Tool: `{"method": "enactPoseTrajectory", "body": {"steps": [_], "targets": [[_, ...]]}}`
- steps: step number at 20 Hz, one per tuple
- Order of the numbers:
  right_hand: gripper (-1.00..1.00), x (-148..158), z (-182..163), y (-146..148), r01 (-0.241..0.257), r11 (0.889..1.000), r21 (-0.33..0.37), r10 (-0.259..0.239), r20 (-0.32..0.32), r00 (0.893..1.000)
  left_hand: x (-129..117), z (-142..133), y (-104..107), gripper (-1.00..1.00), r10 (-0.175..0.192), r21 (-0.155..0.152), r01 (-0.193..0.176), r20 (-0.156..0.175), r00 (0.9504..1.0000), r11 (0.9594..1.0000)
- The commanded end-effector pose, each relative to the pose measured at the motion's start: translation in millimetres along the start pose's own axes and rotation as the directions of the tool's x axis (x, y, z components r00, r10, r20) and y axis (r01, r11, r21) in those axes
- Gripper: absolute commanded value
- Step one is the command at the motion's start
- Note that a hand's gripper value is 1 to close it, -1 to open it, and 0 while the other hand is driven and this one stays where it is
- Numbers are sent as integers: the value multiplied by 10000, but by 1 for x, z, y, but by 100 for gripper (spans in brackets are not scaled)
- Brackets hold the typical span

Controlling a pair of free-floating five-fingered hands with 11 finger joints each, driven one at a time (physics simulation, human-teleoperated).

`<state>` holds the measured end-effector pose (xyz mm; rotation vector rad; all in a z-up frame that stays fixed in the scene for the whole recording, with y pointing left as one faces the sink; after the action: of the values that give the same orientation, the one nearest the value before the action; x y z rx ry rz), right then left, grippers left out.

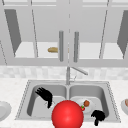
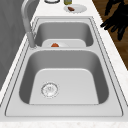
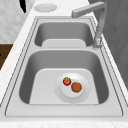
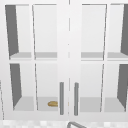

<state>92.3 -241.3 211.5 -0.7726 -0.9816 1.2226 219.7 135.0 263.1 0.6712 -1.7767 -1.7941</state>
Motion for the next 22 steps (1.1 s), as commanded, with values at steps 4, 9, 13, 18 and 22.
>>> {"method": "enactPoseTrajectory", "body": {"steps": [4,9,13,18,22], "targets": [[0,0,0,0,0,10000,0,0,0,10000,-1,-1,-34,-100,-260,-5,265,1659,9858,9996],[0,0,0,0,0,10000,0,0,0,10000,-1,-1,-58,-100,-298,-22,312,2328,9721,9995],[0,0,0,0,0,10000,0,0,0,10000,-1,-1,-73,-100,-365,55,364,2838,9582,9993],[0,0,0,0,0,10000,0,0,0,10000,-4,1,-83,-100,-336,252,264,3533,9349,9993],[0,0,0,0,0,10000,0,0,0,10000,-9,12,-81,-100,-171,137,127,3905,9204,9998]]}}
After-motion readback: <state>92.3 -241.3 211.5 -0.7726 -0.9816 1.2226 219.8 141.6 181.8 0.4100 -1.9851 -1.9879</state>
